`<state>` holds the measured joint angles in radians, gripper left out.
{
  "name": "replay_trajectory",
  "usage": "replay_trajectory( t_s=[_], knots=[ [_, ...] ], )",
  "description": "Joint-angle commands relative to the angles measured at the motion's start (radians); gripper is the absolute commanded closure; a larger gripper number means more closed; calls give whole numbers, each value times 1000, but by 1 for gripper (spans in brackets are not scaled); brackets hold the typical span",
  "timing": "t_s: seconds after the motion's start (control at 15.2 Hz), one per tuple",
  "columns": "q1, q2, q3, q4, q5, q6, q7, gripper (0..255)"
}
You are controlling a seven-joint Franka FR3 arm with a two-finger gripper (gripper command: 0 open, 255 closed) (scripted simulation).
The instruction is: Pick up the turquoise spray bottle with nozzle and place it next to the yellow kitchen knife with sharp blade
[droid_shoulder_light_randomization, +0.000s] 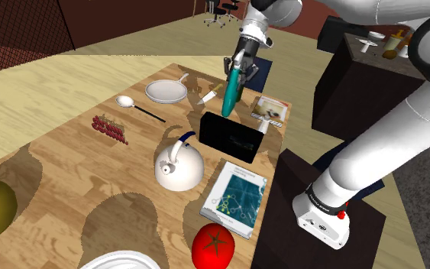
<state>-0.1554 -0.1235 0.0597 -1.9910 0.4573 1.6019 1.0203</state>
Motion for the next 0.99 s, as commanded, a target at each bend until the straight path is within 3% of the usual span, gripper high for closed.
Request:
replay_trajectory(
  t_s=[0.0, 0.46, 0.92],
  knots=[
    [-17, 52, -19, 31, -14, 5, -40, 255],
    [-71, 240, -74, 165, -48, 12, -155, 255],
    [-131, 457, -113, 366, -65, -10, -249, 255]
  ],
)
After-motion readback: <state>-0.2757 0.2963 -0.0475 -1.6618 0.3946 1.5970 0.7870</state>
